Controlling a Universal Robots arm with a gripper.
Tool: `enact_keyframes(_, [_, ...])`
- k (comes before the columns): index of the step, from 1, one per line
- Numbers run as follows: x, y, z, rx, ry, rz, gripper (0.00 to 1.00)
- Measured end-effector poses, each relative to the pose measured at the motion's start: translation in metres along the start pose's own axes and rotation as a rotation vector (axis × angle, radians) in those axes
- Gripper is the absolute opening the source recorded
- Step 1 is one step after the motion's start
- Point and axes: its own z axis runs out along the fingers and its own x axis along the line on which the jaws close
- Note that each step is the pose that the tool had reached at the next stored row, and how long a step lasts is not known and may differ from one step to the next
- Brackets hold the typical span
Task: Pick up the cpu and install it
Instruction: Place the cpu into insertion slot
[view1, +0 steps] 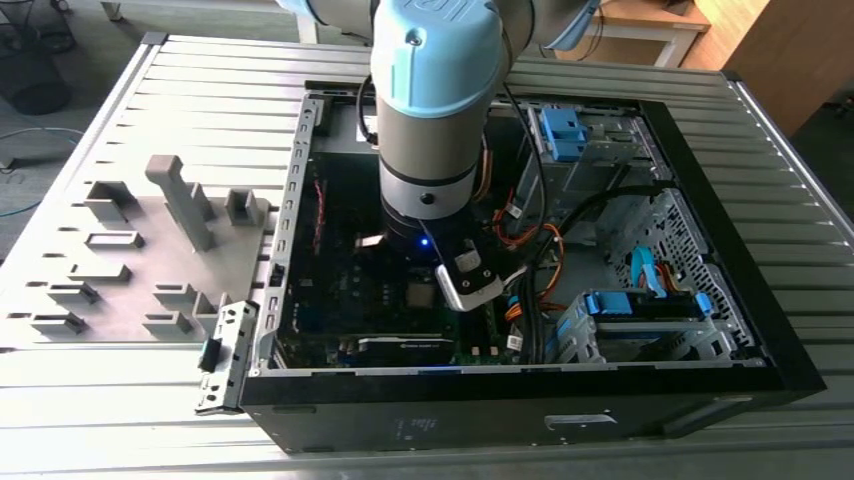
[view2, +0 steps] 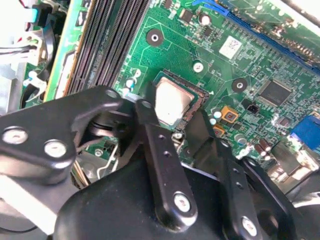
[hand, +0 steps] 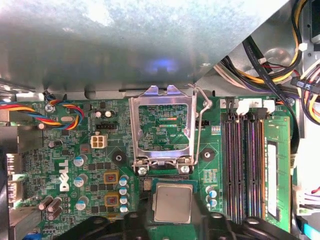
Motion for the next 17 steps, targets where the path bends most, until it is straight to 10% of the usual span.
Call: enact_keyframes(17, [-0.0009, 0.0, 0.0035, 0.0118, -0.0005, 0.016, 0.52])
